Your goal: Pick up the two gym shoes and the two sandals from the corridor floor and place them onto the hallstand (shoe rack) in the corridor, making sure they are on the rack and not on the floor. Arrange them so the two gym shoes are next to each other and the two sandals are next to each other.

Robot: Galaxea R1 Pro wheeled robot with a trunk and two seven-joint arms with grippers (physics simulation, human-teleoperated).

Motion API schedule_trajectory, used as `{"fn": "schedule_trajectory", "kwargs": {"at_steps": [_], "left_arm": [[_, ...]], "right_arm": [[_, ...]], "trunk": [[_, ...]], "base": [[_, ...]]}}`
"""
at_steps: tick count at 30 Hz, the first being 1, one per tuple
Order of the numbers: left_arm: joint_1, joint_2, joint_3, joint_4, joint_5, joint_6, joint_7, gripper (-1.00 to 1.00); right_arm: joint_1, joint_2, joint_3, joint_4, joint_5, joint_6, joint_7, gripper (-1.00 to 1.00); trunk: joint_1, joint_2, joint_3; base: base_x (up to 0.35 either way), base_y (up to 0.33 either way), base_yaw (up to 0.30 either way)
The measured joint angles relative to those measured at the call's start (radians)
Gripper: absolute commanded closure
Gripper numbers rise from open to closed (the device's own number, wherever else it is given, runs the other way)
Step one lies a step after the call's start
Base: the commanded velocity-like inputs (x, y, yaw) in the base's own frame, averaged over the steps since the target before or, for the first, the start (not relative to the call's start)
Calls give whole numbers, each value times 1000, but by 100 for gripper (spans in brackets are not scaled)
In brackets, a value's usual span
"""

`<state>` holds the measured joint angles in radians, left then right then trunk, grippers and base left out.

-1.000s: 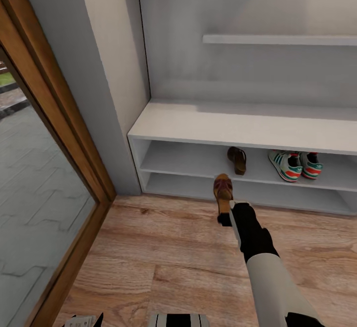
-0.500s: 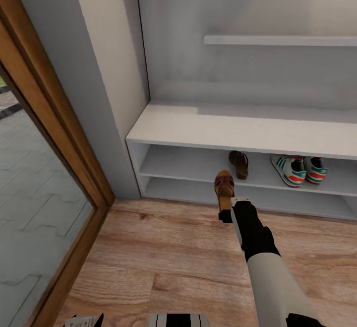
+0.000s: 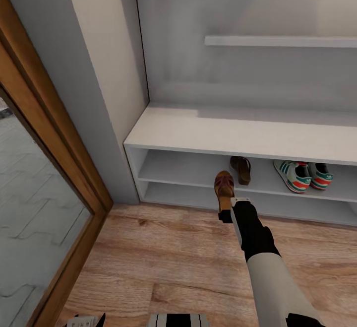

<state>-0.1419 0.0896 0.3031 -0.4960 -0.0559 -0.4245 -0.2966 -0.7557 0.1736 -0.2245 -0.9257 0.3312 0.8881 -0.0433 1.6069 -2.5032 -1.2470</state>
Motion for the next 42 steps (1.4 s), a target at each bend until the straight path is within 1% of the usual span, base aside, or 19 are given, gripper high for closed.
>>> {"fn": "schedule_trajectory", "kwargs": {"at_steps": [1,2,6,14,19,25,33,42], "left_arm": [[0,-5,-31,0,-14,-3,1,-100],[0,-7,-47,-1,-20,-4,2,-100],[0,-10,-69,-1,-26,-5,5,-100],[0,-9,-65,0,-22,-7,7,-100],[0,-9,-64,0,-21,-8,7,-100],[0,-9,-64,0,-21,-8,7,-100],[0,-9,-64,0,-21,-8,7,-100],[0,-9,-65,0,-22,-7,7,-100]], "right_arm": [[0,0,0,0,0,0,1,100],[0,0,0,0,0,0,1,100],[0,0,0,0,0,0,1,100],[0,0,1,1,-1,0,1,100],[0,0,0,2,-1,0,1,100],[0,0,0,2,1,0,1,100],[0,0,-1,2,1,1,0,100],[0,0,0,2,1,2,0,100]], "trunk": [[0,0,0],[0,0,0],[0,0,0],[0,0,0],[0,0,0],[0,0,0],[-1,0,0],[0,0,0]], "base": [[0,0,0],[0,0,0],[59,0,0],[126,1,0],[159,91,0],[51,18,0],[255,1,0],[96,-30,0]]}}
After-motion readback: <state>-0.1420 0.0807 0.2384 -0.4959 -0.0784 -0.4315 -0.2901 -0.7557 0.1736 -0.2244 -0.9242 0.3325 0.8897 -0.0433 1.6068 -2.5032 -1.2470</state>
